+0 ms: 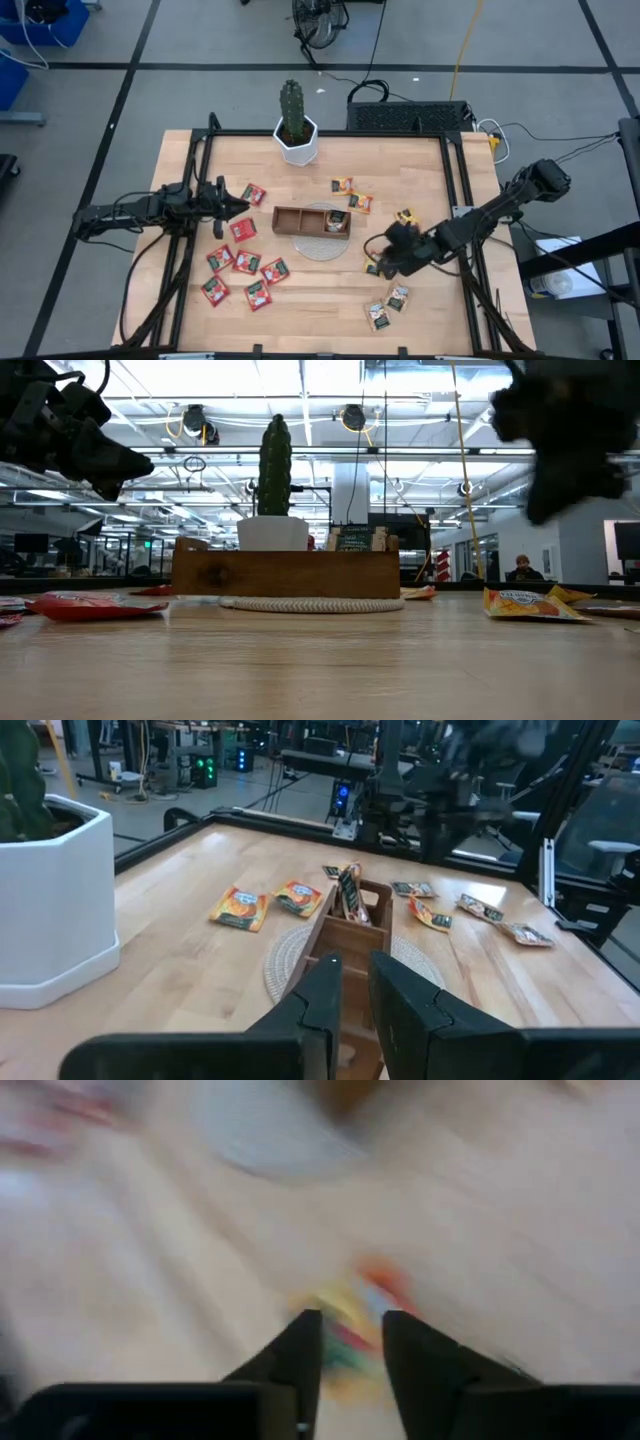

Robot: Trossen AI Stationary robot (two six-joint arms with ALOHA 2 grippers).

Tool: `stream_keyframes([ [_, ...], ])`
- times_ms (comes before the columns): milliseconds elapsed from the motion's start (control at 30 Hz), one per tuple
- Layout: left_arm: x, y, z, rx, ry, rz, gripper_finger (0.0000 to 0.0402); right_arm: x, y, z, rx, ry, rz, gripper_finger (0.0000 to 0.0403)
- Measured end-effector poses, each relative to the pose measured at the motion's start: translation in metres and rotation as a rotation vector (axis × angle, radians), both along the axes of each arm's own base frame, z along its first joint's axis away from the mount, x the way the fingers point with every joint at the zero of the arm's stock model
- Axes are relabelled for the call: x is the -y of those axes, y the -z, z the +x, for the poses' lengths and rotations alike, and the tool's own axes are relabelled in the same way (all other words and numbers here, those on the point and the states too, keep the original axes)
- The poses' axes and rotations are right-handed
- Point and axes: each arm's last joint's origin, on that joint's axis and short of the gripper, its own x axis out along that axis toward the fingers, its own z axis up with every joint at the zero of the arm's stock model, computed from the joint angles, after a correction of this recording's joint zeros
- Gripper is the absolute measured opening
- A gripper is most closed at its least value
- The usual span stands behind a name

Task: Pick & Place Tea
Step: Put the brown tea bag into the right section of the wooden organizer

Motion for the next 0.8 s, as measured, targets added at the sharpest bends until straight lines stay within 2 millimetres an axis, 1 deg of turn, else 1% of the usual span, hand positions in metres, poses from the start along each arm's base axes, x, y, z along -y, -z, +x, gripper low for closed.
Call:
stream_keyframes([
  [167, 0.000, 0.000, 0.000, 0.000, 0.000, 0.000, 0.0058, -0.007, 0.005, 0.013, 0.256, -0.105, 0.099, 0.0178],
  [233, 0.000, 0.000, 0.000, 0.000, 0.000, 0.000, 0.0058, -0.005, 0.004, 0.015, 0.268, -0.102, 0.168, 0.0206],
  [333, 0.000, 0.000, 0.000, 0.000, 0.000, 0.000, 0.0058, -0.001, 0.009, 0.015, 0.179, -0.056, 0.294, 0.0227],
  [400, 0.000, 0.000, 0.000, 0.000, 0.000, 0.000, 0.0058, 0.000, 0.008, 0.012, 0.099, -0.028, 0.294, 0.0228],
  [500, 0.000, 0.000, 0.000, 0.000, 0.000, 0.000, 0.0058, -0.001, -0.003, 0.011, -0.025, 0.011, 0.271, 0.0219],
  [567, 0.000, 0.000, 0.000, 0.000, 0.000, 0.000, 0.0058, -0.003, -0.013, 0.015, -0.101, 0.026, 0.253, 0.0213],
  [633, 0.000, 0.000, 0.000, 0.000, 0.000, 0.000, 0.0058, -0.007, -0.018, 0.021, -0.186, 0.037, 0.225, 0.0208],
  [700, 0.000, 0.000, 0.000, 0.001, 0.000, 0.000, 0.0058, -0.012, -0.017, 0.029, -0.299, 0.038, 0.199, 0.0205],
  [800, 0.000, 0.000, 0.000, 0.000, 0.000, 0.000, 0.0058, -0.018, -0.003, 0.037, -0.532, 0.047, 0.145, 0.0204],
])
